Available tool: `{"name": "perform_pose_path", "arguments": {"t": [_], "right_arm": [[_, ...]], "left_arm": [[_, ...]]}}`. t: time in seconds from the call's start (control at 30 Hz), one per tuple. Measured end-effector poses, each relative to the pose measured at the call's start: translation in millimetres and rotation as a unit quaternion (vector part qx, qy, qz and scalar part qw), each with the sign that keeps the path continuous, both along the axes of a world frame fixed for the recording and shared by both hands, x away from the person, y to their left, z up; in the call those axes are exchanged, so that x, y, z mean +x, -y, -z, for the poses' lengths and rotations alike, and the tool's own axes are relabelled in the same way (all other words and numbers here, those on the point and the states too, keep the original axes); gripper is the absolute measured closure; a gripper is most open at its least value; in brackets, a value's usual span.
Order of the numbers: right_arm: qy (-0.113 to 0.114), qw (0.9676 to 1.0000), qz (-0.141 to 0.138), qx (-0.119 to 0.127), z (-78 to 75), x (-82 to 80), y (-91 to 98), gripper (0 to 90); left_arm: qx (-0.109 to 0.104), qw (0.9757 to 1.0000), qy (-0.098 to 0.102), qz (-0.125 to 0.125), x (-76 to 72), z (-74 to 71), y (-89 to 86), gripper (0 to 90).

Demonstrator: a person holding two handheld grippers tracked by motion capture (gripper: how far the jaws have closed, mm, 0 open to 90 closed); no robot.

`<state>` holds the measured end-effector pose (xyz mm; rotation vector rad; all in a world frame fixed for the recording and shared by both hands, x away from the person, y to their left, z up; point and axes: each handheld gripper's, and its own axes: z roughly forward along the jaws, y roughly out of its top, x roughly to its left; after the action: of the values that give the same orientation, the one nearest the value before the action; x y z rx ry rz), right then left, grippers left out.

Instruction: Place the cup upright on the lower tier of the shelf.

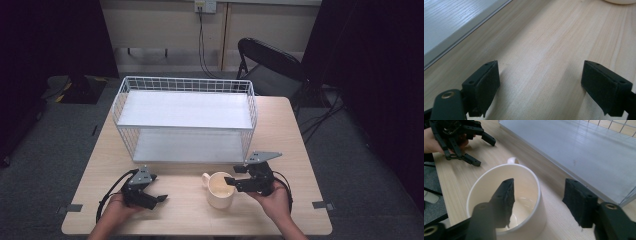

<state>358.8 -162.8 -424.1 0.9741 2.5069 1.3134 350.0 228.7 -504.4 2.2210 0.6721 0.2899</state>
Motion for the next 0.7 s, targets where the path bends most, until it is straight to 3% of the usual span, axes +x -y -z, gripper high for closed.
{"name": "perform_pose_path", "arguments": {"t": [0.5,0.7], "right_arm": [[-0.024,0.9993,0.01,-0.028,10.9,5.6,-11.9,67.9],[-0.022,0.999,0.006,-0.038,12.2,6.9,-17.3,77.7]], "left_arm": [[0.0,1.0,0.0,0.0,0.0,-0.1,0.0,14.9],[0.0,1.0,0.0,0.0,0.0,0.0,0.0,14.8]]}}
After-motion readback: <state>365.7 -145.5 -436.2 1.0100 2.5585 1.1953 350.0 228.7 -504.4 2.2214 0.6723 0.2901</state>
